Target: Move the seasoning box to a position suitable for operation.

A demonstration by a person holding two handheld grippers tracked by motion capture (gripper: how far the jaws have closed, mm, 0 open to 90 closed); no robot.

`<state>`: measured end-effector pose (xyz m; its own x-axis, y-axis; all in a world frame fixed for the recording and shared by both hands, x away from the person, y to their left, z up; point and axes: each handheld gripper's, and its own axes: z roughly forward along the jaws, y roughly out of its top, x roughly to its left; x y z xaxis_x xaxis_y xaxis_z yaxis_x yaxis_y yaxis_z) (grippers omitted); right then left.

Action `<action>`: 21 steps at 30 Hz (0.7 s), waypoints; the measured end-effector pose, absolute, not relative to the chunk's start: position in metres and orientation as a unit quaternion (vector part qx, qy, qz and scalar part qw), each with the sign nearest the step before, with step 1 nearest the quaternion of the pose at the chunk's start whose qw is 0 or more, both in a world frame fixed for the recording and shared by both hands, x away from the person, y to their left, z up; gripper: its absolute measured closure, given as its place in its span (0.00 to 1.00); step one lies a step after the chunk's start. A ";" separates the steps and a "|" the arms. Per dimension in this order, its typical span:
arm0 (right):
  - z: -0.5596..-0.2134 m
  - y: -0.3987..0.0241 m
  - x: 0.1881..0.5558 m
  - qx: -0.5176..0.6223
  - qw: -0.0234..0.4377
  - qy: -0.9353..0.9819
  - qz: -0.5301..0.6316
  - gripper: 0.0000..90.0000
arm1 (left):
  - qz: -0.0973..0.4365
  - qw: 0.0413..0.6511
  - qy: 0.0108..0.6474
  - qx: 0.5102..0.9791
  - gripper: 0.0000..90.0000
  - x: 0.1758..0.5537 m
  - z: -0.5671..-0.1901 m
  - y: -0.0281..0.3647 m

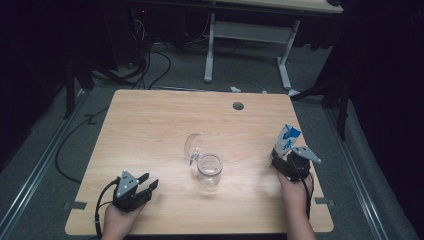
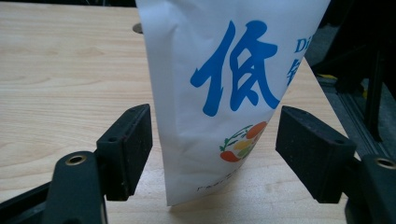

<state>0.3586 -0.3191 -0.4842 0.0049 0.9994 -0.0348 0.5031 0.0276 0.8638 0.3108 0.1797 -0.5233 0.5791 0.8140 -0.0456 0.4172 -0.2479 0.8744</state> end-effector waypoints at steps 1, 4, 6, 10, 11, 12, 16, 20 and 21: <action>-0.485 -0.319 0.360 0.610 0.364 0.618 0.337 0.31 | 0.216 0.460 0.405 0.760 0.62 0.311 -0.523 0.180; -0.485 -0.321 0.358 0.608 0.366 0.618 0.337 0.36 | 0.217 0.465 0.405 0.757 0.62 0.310 -0.522 0.182; -0.485 -0.324 0.355 0.606 0.364 0.619 0.343 0.41 | 0.217 0.465 0.406 0.756 0.62 0.310 -0.522 0.182; -0.485 -0.330 0.350 0.594 0.364 0.624 0.352 0.56 | 0.215 0.466 0.405 0.757 0.62 0.310 -0.522 0.181; -0.485 -0.331 0.348 0.591 0.367 0.626 0.352 0.60 | 0.215 0.465 0.405 0.757 0.62 0.309 -0.522 0.180; -0.485 -0.332 0.347 0.590 0.367 0.626 0.354 0.63 | 0.216 0.465 0.404 0.758 0.61 0.309 -0.522 0.180; -0.484 -0.336 0.342 0.584 0.367 0.629 0.359 0.77 | 0.214 0.463 0.402 0.760 0.61 0.309 -0.523 0.178; -0.483 -0.340 0.337 0.574 0.370 0.632 0.366 1.00 | 0.215 0.463 0.403 0.759 0.61 0.309 -0.523 0.179; -0.483 -0.342 0.336 0.574 0.368 0.633 0.368 1.00 | 0.215 0.464 0.403 0.759 0.61 0.309 -0.523 0.179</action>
<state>0.3362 -0.3421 -0.4833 -0.0718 0.9965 -0.0436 0.4556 0.0716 0.8873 0.3090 0.1792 -0.5229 0.5818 0.8119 -0.0474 0.4127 -0.2445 0.8774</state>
